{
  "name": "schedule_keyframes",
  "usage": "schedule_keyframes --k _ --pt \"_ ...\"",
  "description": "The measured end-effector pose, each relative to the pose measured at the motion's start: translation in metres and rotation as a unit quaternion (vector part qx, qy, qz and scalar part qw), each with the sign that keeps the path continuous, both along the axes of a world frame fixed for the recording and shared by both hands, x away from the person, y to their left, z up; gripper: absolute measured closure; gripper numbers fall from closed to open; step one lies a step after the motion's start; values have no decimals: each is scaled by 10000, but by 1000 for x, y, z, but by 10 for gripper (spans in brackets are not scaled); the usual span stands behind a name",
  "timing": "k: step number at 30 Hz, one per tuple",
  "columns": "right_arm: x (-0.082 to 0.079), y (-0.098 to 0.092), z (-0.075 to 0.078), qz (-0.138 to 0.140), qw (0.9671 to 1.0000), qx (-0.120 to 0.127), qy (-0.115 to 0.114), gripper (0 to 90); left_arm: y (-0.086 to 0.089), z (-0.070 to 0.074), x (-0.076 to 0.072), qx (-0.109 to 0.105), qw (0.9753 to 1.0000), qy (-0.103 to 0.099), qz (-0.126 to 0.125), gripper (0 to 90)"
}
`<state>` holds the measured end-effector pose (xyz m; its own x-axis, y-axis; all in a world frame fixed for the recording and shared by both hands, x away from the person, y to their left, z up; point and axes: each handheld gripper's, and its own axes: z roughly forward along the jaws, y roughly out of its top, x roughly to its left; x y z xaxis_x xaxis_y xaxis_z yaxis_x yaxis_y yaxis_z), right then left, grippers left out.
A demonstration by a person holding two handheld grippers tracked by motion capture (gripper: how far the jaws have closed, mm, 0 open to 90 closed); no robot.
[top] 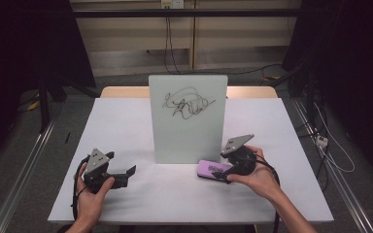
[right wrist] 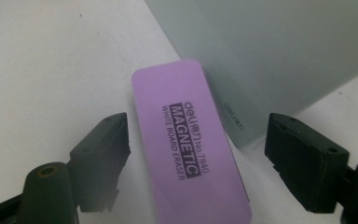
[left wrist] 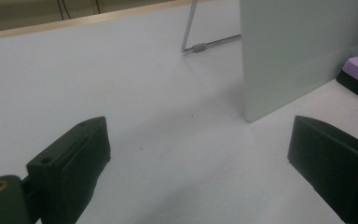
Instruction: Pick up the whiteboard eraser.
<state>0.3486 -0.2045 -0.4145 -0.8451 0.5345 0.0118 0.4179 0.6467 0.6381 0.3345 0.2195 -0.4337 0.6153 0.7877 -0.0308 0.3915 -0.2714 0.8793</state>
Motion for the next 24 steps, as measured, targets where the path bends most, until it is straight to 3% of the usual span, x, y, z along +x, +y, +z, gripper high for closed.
schedule_keyframes --k 1,12,18,19,24 --pt "1 4 -1 120 9998 -162 0 252 -1 0 0 -27 10000 13 -4 56" --pt "9 17 -9 545 9962 -658 177 300 -2 -1 0 20 10000 34 -34 56" --pt "11 20 -13 584 9947 -807 241 309 -2 -1 0 46 10000 39 -68 56" --pt "11 21 -15 642 9938 -865 289 352 -2 -1 0 53 10000 33 -67 56" --pt "12 23 -16 696 9931 -908 257 383 -2 -2 1 19 10000 51 -74 56"
